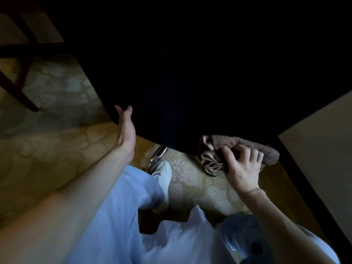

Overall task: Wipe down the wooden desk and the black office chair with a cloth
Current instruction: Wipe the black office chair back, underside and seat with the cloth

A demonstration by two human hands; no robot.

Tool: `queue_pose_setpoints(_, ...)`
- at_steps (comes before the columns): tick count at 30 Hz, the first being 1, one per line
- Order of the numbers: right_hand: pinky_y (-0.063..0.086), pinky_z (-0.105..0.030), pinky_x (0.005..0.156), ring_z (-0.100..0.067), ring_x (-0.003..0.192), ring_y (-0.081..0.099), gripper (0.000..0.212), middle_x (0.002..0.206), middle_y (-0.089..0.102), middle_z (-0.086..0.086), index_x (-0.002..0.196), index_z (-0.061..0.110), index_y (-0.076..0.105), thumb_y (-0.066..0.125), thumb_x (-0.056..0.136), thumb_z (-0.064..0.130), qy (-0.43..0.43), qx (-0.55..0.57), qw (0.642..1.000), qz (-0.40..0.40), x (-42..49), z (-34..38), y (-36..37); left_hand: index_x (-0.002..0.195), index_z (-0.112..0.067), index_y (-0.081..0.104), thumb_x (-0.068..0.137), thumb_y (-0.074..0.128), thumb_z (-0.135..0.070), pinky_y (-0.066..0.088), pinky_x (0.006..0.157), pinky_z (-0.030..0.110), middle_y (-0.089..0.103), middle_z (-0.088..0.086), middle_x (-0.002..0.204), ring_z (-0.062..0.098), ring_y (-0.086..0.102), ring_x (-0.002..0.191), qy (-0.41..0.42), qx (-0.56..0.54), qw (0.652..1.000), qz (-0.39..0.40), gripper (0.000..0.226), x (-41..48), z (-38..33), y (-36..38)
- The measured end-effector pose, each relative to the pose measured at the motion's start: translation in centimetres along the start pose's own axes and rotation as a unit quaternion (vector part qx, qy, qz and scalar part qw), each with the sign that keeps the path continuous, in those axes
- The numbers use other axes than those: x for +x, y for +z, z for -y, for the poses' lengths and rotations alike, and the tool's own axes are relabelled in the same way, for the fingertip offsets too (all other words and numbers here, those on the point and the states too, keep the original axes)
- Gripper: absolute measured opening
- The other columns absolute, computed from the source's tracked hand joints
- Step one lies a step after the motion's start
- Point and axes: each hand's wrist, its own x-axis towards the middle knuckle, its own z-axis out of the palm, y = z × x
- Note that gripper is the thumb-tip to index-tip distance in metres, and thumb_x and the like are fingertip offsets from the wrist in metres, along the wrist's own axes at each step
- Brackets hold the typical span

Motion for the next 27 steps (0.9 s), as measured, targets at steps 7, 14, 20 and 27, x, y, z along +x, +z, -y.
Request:
queue_pose_setpoints(7, 0.039, -0.051, 0.079, -0.036, 0.094, 0.044, 0.079, 0.105, 0.051, -0.019, 0.131, 0.017, 0.058, 0.085, 0.058, 0.003, 0.018, 0.048, 0.974, 0.221, -4.1, 1.2, 1.4, 0.161, -0.049, -0.004, 0.082, 0.043, -0.075, 0.019, 0.127, 0.053, 0.016, -0.009, 0.172, 0.016, 0.021, 0.155, 0.007, 0.003, 1.000, 0.010, 0.095, 0.4, -0.4, 0.8)
queue_pose_setpoints(14, 0.040, -0.047, 0.078, -0.036, 0.094, 0.045, 0.061, 0.111, 0.045, -0.018, 0.128, 0.016, 0.058, 0.078, 0.070, 0.017, 0.036, 0.096, 0.988, 0.116, -1.5, 0.3, -4.1, 0.163, -0.046, 0.006, 0.065, 0.048, -0.088, 0.026, 0.124, 0.051, 0.021, -0.010, 0.170, 0.015, 0.029, 0.152, -0.023, 0.009, 1.000, 0.018, 0.114, -1.1, -1.4, 0.9)
queue_pose_setpoints(20, 0.036, -0.047, 0.082, -0.033, 0.098, 0.043, 0.041, 0.117, 0.043, -0.016, 0.128, 0.019, 0.055, 0.066, 0.091, 0.031, 0.078, 0.057, 0.994, -0.044, 2.2, -0.6, -5.7, 0.156, -0.038, 0.036, 0.086, 0.049, -0.083, 0.044, 0.098, 0.042, 0.046, -0.003, 0.155, 0.018, 0.048, 0.131, -0.103, -0.020, 0.992, 0.069, 0.084, -3.0, -0.3, 1.9)
queue_pose_setpoints(27, 0.033, -0.047, 0.080, -0.035, 0.092, 0.042, 0.047, 0.113, 0.042, -0.017, 0.125, 0.018, 0.051, 0.065, 0.080, 0.016, 0.036, 0.020, 0.997, 0.072, -2.5, 1.5, 0.9, 0.163, -0.034, 0.021, 0.085, 0.044, -0.087, 0.031, 0.121, 0.052, 0.028, 0.002, 0.169, 0.027, 0.036, 0.150, -0.129, 0.029, 0.987, 0.090, 0.097, -2.2, -0.2, 1.4)
